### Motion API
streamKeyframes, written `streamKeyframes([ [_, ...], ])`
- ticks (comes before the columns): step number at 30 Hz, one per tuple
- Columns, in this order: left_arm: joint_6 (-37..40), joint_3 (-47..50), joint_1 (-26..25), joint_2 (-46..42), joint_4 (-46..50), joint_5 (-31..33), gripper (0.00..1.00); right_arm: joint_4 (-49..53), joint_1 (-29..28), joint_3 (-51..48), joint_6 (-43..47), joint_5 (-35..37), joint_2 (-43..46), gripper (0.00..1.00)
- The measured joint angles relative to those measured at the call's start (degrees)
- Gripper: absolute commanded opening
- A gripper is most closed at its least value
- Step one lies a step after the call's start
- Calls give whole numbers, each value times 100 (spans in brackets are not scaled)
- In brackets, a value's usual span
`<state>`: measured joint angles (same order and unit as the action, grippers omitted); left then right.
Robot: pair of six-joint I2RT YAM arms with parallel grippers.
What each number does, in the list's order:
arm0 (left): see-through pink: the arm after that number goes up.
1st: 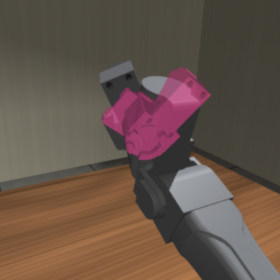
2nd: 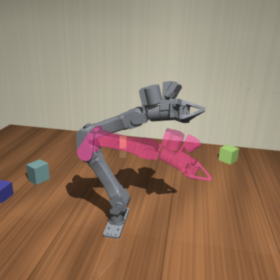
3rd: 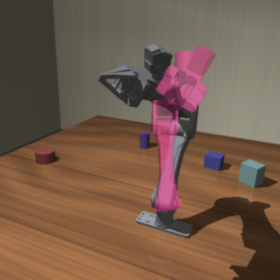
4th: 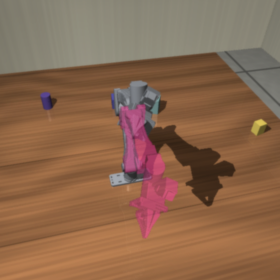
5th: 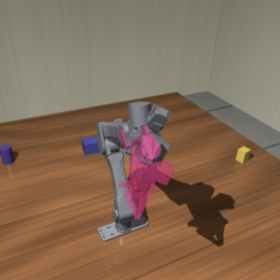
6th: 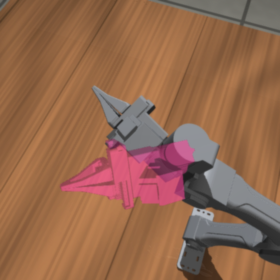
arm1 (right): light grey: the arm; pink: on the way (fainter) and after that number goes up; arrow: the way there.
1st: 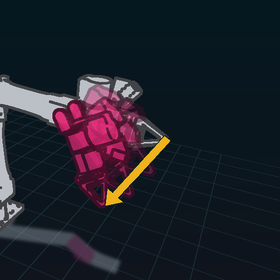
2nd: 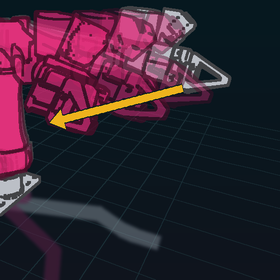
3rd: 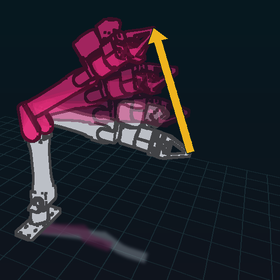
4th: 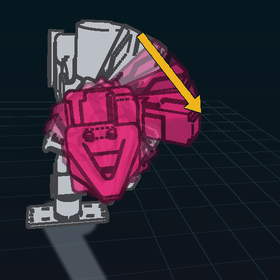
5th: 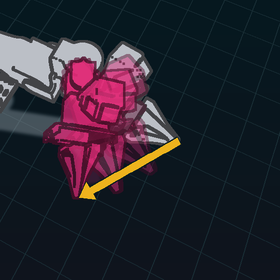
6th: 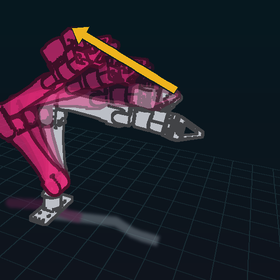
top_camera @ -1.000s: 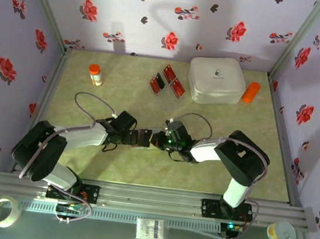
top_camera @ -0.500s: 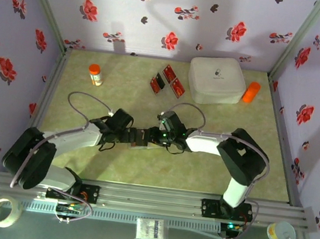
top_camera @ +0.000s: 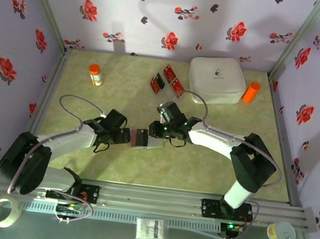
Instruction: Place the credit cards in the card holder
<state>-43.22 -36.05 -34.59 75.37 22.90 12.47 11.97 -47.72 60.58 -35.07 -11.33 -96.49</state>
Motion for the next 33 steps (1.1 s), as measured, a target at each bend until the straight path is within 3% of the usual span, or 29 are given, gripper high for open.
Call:
streamKeyframes([
  [6,2,2,55,85,127,109,100,260,-4,308,133,201,-317,0],
  [33,345,-459,76,907,306,291,100,645,-190,1224,216,369,-1567,0],
])
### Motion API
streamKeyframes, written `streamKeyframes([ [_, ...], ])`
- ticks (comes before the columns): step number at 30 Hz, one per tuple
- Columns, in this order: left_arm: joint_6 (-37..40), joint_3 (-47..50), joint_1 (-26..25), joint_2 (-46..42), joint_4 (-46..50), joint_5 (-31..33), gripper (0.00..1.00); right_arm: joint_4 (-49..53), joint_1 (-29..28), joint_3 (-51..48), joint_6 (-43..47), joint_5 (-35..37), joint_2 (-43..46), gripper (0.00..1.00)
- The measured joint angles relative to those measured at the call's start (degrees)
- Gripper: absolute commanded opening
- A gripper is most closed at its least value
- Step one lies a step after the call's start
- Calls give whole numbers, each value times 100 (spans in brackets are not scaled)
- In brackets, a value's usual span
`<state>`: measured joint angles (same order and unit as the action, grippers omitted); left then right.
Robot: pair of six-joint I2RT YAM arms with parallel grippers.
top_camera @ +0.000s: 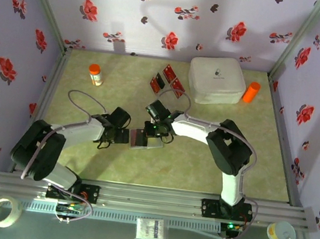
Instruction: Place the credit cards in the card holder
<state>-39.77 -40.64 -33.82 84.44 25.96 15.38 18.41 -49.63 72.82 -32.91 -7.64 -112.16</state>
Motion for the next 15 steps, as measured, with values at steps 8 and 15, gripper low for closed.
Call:
streamKeyframes([
  [8,76,-90,0,101,46,-13,100,-11,-195,286,-4,-2,-254,0],
  [15,96,-90,0,109,46,-15,100,-13,-278,367,-13,-7,-306,0],
])
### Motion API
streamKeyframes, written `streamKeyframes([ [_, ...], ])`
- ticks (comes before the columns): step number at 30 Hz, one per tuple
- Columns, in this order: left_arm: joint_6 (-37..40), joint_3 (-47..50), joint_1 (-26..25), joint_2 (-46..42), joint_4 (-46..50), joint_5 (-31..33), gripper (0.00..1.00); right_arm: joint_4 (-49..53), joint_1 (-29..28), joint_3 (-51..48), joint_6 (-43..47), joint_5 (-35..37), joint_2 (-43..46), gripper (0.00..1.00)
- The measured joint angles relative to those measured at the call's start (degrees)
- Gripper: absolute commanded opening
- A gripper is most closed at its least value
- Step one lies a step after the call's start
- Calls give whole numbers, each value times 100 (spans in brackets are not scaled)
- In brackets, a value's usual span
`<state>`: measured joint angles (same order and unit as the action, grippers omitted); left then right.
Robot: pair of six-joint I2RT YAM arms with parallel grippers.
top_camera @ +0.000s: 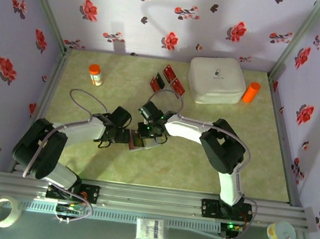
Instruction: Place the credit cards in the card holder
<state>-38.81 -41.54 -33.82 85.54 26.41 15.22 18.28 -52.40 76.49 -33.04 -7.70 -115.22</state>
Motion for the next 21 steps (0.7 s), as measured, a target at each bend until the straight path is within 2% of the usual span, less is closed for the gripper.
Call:
streamKeyframes([
  [6,-11,4,4,-96,61,28,100,15,0,-2,-2,-4,50,0],
  [13,-146,109,9,-643,149,92,100,140,46,-4,79,72,461,0],
  [21,-157,120,9,-693,216,92,100,155,546,-404,289,310,533,0],
])
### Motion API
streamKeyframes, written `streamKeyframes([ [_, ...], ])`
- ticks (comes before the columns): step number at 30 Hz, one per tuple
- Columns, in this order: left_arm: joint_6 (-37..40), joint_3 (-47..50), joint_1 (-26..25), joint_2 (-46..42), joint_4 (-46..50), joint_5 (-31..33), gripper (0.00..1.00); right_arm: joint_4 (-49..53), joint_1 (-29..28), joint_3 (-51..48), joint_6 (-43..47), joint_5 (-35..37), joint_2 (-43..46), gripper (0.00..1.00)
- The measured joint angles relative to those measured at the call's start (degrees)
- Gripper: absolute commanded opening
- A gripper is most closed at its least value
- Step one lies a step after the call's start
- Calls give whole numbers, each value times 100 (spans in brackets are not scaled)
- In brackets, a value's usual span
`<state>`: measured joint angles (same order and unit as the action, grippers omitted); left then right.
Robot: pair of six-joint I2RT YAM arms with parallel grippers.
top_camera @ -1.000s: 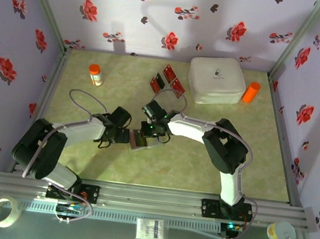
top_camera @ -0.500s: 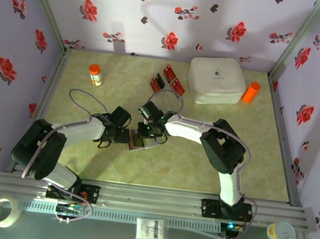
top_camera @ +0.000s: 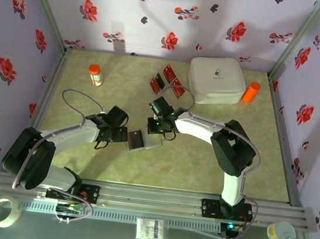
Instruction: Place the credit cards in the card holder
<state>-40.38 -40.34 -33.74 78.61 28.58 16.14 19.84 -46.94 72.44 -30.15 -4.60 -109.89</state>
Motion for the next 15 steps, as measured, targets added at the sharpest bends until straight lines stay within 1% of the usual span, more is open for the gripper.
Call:
streamKeyframes([
  [4,2,0,0,0,2,0,100,28,195,-304,63,195,7,0],
  [15,11,-2,0,24,-7,-7,100,-42,205,-997,96,466,492,0],
])
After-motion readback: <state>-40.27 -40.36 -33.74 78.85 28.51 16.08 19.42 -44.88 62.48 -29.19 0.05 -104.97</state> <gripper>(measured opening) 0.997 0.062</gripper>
